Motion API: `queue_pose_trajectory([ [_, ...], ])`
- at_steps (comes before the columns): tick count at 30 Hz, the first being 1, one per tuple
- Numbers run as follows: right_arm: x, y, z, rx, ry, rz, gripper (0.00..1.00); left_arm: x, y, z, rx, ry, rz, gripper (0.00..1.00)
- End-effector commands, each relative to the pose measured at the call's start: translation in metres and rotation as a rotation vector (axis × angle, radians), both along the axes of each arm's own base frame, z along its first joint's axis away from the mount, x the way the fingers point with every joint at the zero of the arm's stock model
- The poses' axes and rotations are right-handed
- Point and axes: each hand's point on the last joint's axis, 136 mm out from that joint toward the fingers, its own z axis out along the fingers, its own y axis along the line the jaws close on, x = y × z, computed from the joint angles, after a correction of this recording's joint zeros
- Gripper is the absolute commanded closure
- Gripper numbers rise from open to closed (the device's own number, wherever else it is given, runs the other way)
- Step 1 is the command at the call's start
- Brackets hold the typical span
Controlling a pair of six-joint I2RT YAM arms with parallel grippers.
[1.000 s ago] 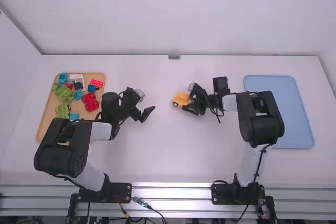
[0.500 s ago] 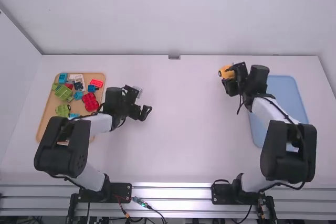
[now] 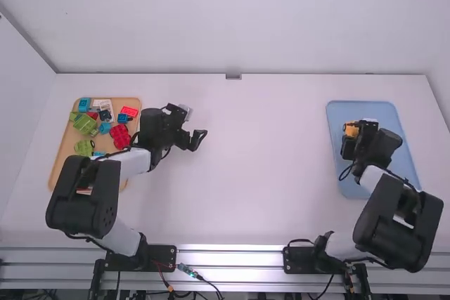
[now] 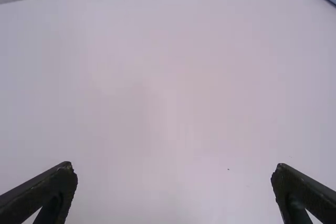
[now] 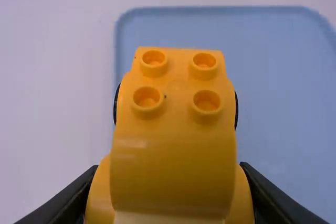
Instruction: Assemble lego blocks to make yellow taxi
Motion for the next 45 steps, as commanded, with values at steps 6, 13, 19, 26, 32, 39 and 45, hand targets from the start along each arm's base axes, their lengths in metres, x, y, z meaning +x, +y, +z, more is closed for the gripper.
queue_pose_trajectory([
  [6,-0.013,-0.026,0.003,0.016,-0.048,0.024,1.0,-0.005,-0.004,0.001,-0.011,0.003,-0.017,0.01],
  [13,-0.013,-0.038,-0.038,0.072,-0.002,-0.019,1.0,-0.007,-0.004,0.0,-0.011,0.011,-0.018,0.01],
  [19,-0.006,-0.038,-0.059,0.098,0.038,-0.012,1.0,-0.01,-0.009,0.0,-0.029,0.02,-0.045,0.01],
  [26,-0.009,-0.036,-0.083,0.132,0.086,-0.013,0.83,-0.01,-0.008,-0.001,-0.027,0.022,-0.041,0.01],
  [32,-0.01,-0.035,-0.078,0.136,0.087,-0.015,0.01,-0.01,-0.007,-0.002,-0.022,0.023,-0.034,0.01],
  [39,-0.005,-0.024,-0.041,0.107,0.05,0.019,0.01,-0.001,0.006,-0.003,0.026,0.006,0.037,0.01],
  [45,0.002,0.004,0.009,0.07,-0.046,0.065,0.01,0.007,0.017,0.001,0.002,0.015,0.144,0.01],
])
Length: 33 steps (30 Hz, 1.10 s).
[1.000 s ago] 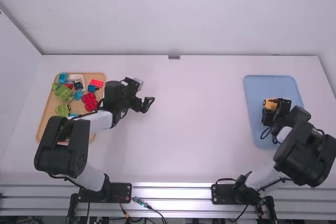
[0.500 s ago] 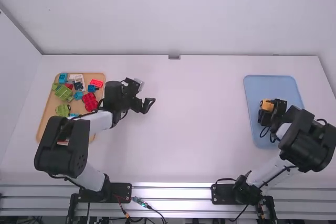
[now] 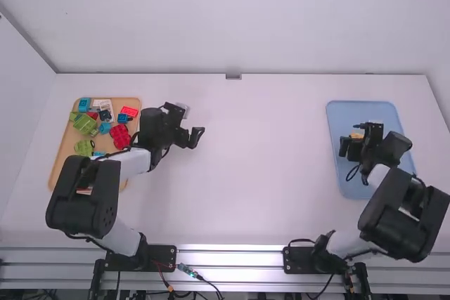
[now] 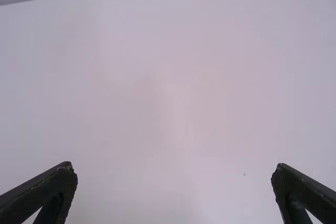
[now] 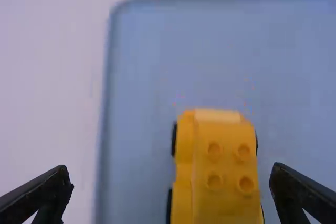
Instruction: Assemble lego blocks to make yellow taxi
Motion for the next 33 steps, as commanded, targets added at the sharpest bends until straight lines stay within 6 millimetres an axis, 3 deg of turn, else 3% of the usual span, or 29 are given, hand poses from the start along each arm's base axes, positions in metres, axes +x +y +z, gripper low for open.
queue_pose_trajectory([
  [1,0.0,0.014,0.021,-0.002,-0.049,0.005,0.01,0.001,0.006,0.003,-0.012,0.005,0.064,0.01],
  [7,0.002,0.058,0.066,-0.02,-0.16,0.079,0.01,0.002,0.008,0.019,-0.006,-0.034,0.075,0.01],
  [11,-0.001,0.092,0.082,-0.034,-0.208,0.162,0.01,0.0,0.024,0.025,0.041,-0.03,0.159,0.01],
  [16,-0.007,0.131,0.086,-0.057,-0.254,0.258,0.01,-0.011,0.031,0.034,0.051,-0.065,0.19,0.01],
  [21,-0.012,0.143,0.08,-0.09,-0.27,0.246,0.02,-0.023,0.039,0.039,0.048,-0.109,0.217,0.02],
  [27,-0.039,0.16,0.052,-0.035,-0.18,0.217,0.1,-0.047,0.078,0.016,0.068,-0.02,0.369,0.1],
  [31,-0.059,0.167,0.03,-0.005,-0.114,0.19,0.16,-0.068,0.087,0.0,0.108,0.03,0.413,0.15],
  [33,-0.07,0.162,0.018,0.006,-0.078,0.143,0.2,-0.08,0.093,-0.009,0.131,0.058,0.437,0.19],
])
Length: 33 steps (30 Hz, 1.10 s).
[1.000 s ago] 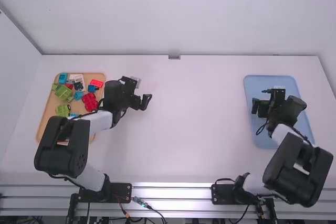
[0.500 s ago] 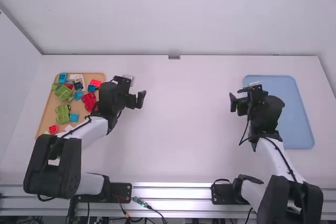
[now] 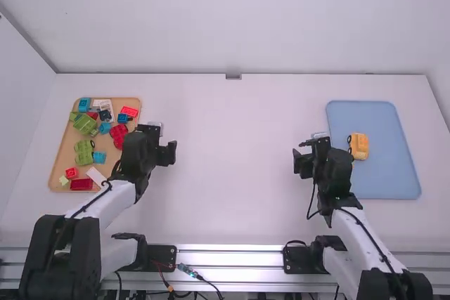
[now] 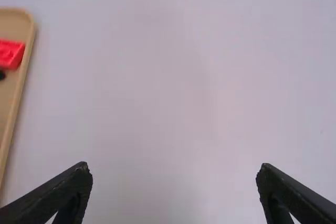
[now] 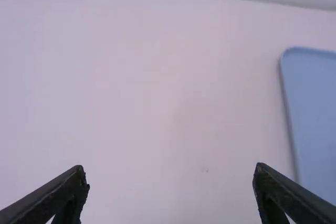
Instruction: Assemble lego blocks to make yellow taxi
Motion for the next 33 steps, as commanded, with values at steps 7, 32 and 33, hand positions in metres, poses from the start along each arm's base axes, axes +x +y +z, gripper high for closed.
queue_pose_trajectory([
  [7,-0.057,-0.024,-0.059,0.03,0.168,-0.197,0.34,-0.059,0.018,-0.04,0.057,0.131,0.082,0.31],
  [32,-0.06,-0.024,-0.003,0.059,-0.129,-0.19,0.88,-0.109,0.018,-0.043,0.052,0.01,0.085,0.87],
  [33,-0.059,-0.024,0.001,0.061,-0.148,-0.19,0.89,-0.107,0.018,-0.038,0.051,-0.012,0.086,0.89],
])
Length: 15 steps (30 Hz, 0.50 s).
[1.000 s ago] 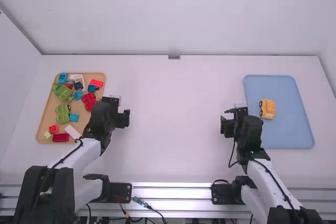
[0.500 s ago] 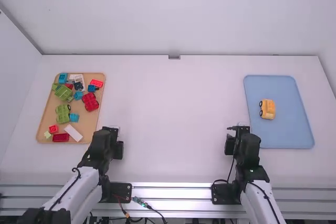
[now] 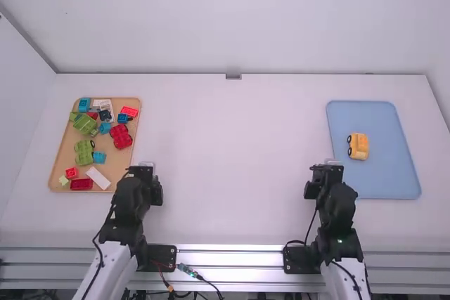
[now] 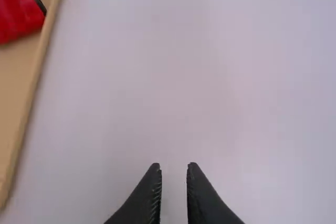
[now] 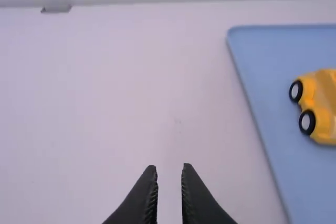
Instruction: Assemble lego blocks to make yellow taxi
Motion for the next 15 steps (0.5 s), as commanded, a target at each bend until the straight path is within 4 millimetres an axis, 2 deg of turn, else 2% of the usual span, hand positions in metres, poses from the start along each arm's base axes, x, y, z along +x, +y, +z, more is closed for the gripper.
queue_pose_trajectory([
  [1,0.0,-0.001,0.004,0.003,-0.027,-0.005,0.92,0.002,0.001,0.007,0.004,-0.039,0.005,0.92],
  [6,0.001,-0.001,0.022,0.003,-0.105,-0.005,1.0,0.008,0.001,0.028,0.003,-0.136,0.006,1.0],
  [15,0.0,-0.001,0.047,0.003,-0.215,-0.005,1.0,0.013,0.001,0.06,0.003,-0.279,0.006,1.0],
])
